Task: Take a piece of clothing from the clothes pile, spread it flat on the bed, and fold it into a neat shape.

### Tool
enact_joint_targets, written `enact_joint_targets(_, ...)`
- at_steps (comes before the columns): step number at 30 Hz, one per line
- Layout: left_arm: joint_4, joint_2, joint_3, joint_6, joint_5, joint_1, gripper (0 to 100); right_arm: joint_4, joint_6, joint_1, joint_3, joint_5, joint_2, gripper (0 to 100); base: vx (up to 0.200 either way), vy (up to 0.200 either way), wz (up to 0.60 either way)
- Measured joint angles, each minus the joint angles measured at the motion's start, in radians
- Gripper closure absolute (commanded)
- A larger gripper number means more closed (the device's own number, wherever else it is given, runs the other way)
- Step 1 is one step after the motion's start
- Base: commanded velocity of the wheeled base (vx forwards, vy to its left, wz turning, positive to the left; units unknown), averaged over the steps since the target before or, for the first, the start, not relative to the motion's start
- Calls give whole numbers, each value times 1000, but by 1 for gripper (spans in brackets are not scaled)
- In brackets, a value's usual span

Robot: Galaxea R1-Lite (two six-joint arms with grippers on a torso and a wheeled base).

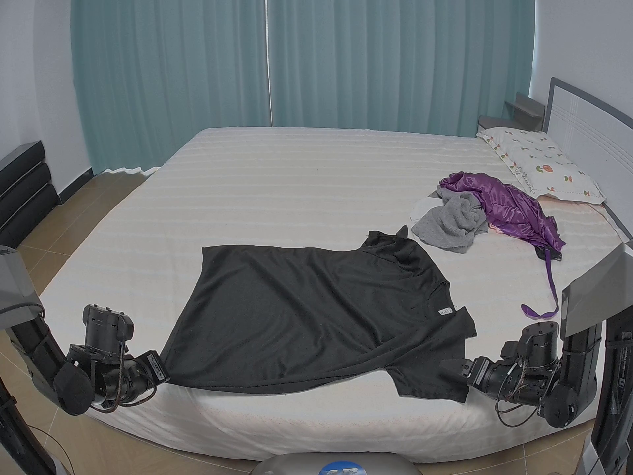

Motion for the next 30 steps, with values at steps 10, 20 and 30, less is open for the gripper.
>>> enact_joint_targets(10, 0, 0, 1, 0, 0, 0, 100, 0, 1, 25, -49, 0, 56, 100, 0, 0, 0)
enact_joint_targets(20, 1, -4, 1, 3, 1, 2, 100, 0, -4, -10, 58, 2, -19, 100, 0, 0, 0)
enact_joint_targets(30, 3, -42, 15, 50, 3, 15, 100, 91, 1, -42, 87, 19, -141, 100, 0, 0, 0)
